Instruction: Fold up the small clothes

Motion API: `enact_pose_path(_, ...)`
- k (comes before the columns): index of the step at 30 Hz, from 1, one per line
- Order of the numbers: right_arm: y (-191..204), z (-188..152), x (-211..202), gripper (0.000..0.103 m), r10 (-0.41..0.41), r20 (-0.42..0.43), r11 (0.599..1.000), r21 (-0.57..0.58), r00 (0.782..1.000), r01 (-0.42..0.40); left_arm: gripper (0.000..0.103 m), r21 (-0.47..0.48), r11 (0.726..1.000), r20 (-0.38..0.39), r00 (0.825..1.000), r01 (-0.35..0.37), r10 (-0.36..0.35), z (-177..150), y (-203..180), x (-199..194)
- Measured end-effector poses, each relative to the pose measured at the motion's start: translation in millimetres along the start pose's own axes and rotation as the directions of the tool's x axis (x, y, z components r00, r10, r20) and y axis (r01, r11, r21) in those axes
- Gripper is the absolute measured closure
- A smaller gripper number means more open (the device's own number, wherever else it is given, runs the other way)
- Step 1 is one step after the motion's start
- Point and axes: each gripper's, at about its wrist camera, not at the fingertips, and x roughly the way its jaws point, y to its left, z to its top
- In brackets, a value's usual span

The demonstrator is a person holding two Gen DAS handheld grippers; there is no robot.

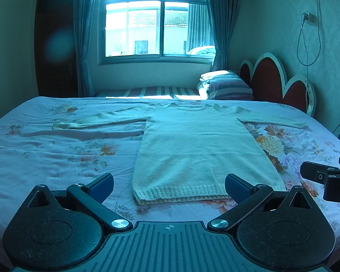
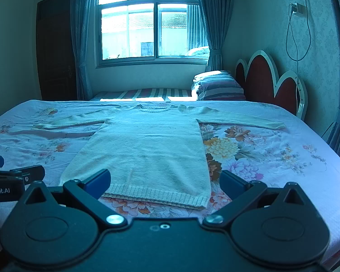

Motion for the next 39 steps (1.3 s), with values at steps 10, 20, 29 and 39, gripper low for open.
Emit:
enact_pose_path(10, 0.4, -1.6, -0.8, 0.000, -0.004, 0.001, 1.000, 0.001, 1.000, 0.004, 0.000, 0.002, 1.000, -0.002, 1.000, 0.003, -0.003, -0.3, -0.5, 0.0)
enact_pose_path(20, 0.1, -1.8, -0.6, 0.000, -0.004, 0.001, 1.000, 0.001, 1.000, 0.004, 0.000, -0.001, 1.000, -0.002, 1.000, 0.001, -0.001, 0.2, -0.9, -0.3)
enact_pose_path(29, 0.4, -1.8, -1.2, 0.000, -0.002, 0.002, 1.000, -0.001, 1.000, 0.002, 0.000, -0.002, 1.000, -0.003, 1.000, 0.003, -0.003, -0.3, 0.0, 1.3)
enact_pose_path(39, 0.8, -2.0, -0.9, 0.000, -0.004, 0.001, 1.000, -0.004, 1.000, 0.004, 0.000, -0.002, 1.000, -0.001, 1.000, 0.001, -0.001, -1.1, -1.8, 0.8)
